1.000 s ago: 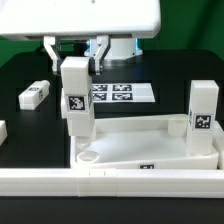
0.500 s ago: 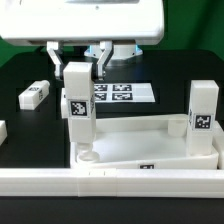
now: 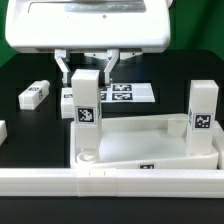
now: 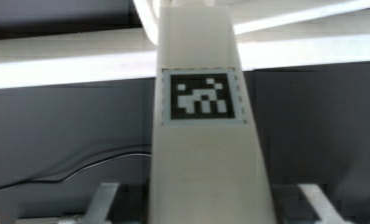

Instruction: Assemble desk

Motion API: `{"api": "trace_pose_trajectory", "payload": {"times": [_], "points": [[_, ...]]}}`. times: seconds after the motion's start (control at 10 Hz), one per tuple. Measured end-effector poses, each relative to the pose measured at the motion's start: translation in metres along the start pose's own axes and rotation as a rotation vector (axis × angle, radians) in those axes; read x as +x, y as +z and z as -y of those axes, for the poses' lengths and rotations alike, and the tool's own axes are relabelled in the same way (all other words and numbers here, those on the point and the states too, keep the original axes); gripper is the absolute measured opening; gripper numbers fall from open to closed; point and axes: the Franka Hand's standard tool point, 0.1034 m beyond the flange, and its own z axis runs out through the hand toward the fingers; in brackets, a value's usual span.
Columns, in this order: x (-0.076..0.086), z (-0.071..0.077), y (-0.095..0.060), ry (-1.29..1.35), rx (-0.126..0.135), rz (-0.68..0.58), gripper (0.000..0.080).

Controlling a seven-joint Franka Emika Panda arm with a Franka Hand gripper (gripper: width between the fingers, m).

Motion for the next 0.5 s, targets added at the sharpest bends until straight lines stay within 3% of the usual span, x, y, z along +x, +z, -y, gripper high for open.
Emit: {"api": "trace_pose_trajectory", "payload": {"times": [0.5], "points": [[-0.0028, -0.0020, 0.0008, -0.001, -0.003, 0.000, 0.0290]]}}
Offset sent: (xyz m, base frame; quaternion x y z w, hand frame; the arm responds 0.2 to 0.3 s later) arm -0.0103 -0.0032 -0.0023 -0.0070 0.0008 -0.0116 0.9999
